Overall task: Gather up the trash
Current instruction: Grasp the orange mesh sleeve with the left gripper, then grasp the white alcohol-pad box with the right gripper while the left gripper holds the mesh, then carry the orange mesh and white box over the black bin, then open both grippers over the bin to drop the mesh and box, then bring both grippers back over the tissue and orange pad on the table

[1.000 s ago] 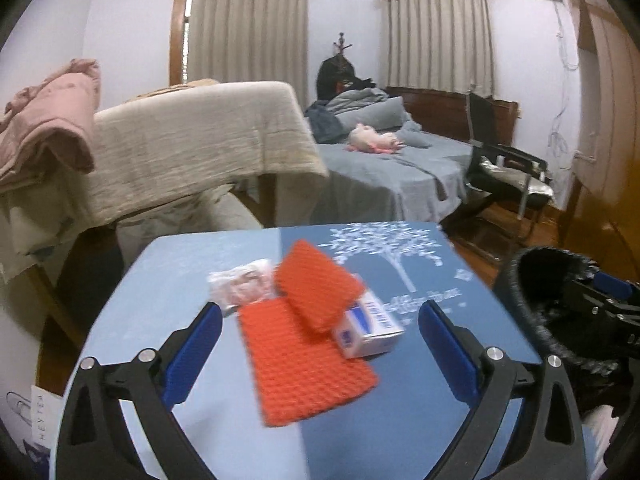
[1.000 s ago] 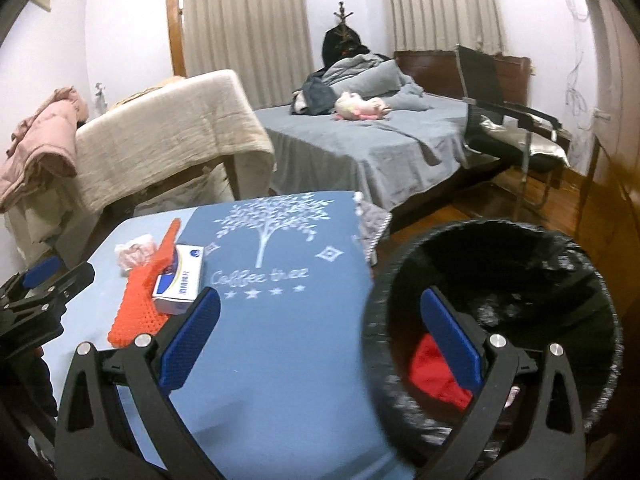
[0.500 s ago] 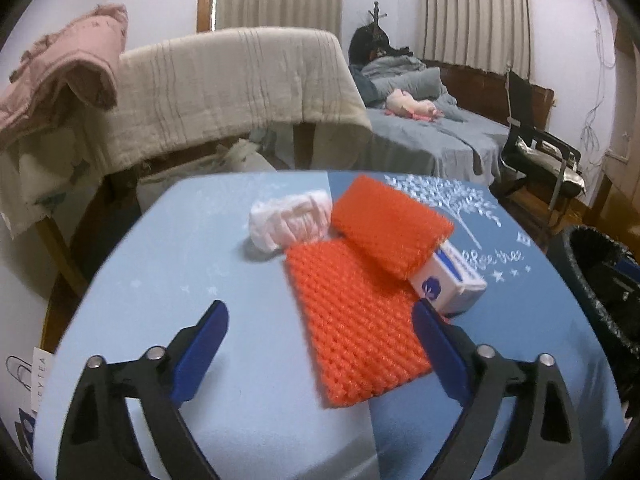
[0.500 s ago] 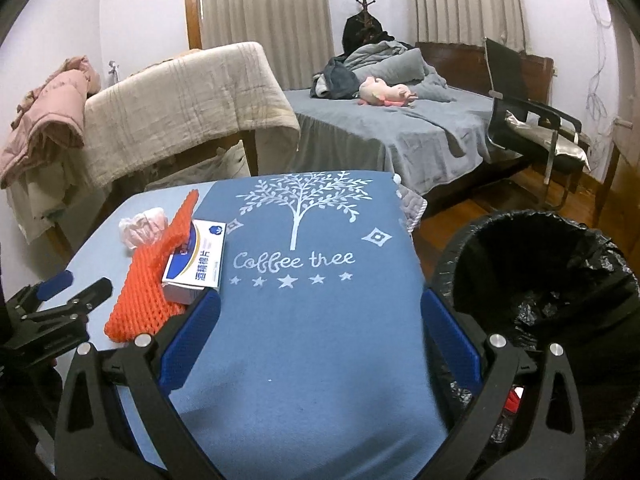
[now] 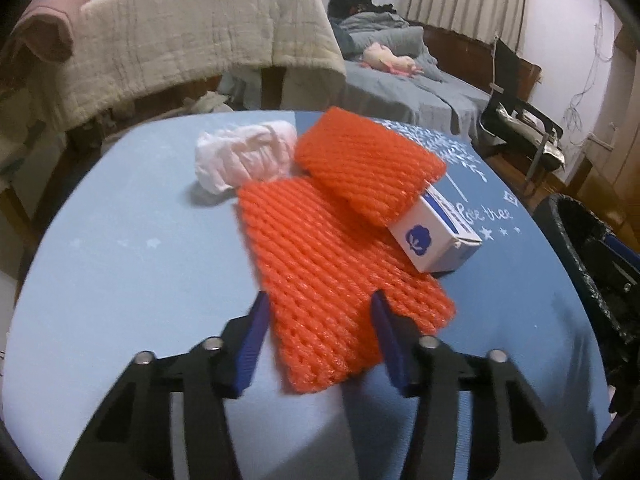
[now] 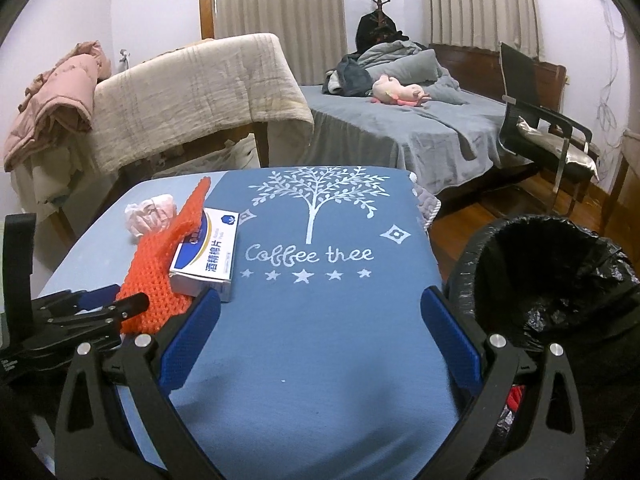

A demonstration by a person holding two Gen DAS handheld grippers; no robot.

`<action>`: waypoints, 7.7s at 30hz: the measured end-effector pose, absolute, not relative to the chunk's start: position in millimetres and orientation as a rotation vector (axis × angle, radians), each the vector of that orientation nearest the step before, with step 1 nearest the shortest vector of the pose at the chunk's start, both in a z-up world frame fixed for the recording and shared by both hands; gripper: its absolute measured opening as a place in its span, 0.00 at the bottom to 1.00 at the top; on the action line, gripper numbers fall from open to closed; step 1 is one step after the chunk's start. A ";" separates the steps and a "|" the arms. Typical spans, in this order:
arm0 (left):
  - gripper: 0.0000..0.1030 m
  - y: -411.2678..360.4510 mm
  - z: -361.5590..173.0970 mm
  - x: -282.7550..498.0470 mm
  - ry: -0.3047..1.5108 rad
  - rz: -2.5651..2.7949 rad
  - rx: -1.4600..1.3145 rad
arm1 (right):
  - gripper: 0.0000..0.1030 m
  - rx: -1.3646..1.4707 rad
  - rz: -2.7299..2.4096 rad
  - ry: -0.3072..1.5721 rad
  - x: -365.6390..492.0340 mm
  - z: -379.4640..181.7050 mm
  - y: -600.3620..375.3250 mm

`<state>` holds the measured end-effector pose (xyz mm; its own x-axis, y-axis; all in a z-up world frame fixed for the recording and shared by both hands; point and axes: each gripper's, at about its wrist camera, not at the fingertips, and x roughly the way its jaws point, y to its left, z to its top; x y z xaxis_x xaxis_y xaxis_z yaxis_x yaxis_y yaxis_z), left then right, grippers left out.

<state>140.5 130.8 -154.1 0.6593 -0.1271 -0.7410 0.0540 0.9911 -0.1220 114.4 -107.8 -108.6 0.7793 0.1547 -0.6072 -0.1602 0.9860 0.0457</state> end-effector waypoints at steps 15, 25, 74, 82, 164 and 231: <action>0.11 128.3 -135.9 127.7 0.750 -0.109 -0.071 | 0.95 -0.009 0.207 0.662 117.6 -109.4 -89.1; 0.11 151.1 -107.0 120.7 0.685 -0.040 0.009 | 0.95 0.002 0.258 0.681 136.4 -112.6 -56.3; 0.11 148.0 -78.4 101.0 0.606 -0.069 -0.006 | 0.52 -0.019 0.308 0.763 152.2 -102.7 -37.0; 0.11 132.2 -53.6 90.7 0.560 -0.106 -0.002 | 0.52 -0.005 0.279 0.718 134.6 -82.1 -64.5; 0.51 -196.3 -74.6 148.8 0.626 -0.725 0.095 | 0.70 0.094 -0.311 0.642 64.1 -68.6 -378.7; 0.94 191.4 -97.9 117.4 0.599 0.063 -0.036 | 0.95 0.019 0.190 0.677 147.0 -99.3 -45.5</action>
